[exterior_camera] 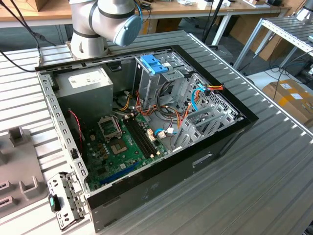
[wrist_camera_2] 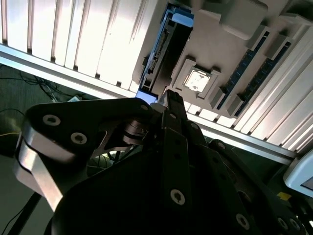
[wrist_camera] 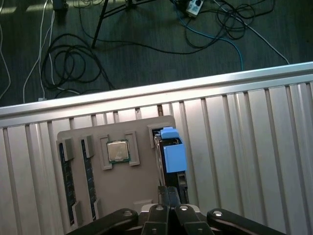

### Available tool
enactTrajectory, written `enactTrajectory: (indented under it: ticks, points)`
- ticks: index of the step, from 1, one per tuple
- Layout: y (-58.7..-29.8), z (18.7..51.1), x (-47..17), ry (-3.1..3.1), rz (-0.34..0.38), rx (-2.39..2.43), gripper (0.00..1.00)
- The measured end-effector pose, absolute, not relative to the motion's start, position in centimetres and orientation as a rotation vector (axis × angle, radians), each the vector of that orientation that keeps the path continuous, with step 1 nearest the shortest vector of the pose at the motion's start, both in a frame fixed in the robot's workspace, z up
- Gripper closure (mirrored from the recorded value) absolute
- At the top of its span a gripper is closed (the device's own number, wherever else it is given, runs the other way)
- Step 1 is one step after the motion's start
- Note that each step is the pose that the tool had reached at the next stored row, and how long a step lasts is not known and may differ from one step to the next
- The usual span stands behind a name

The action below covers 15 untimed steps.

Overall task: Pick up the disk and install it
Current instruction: 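Pick up the disk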

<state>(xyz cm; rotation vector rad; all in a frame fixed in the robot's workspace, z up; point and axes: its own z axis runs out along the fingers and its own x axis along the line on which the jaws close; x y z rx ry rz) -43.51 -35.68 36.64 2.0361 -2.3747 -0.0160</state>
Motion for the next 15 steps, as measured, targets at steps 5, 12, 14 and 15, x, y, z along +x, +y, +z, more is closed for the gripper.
enactTrajectory:
  ticks: [5, 12, 14, 15]
  points:
    - [-35.68, 36.64, -43.49, -2.375, -0.016, 2.036, 0.89]
    - [-35.68, 36.64, -43.33, -2.375, -0.016, 2.036, 0.89]
    - [-35.68, 36.64, -43.32, -2.375, -0.016, 2.036, 0.89]
    - [-35.68, 36.64, -43.32, -2.375, -0.016, 2.036, 0.89]
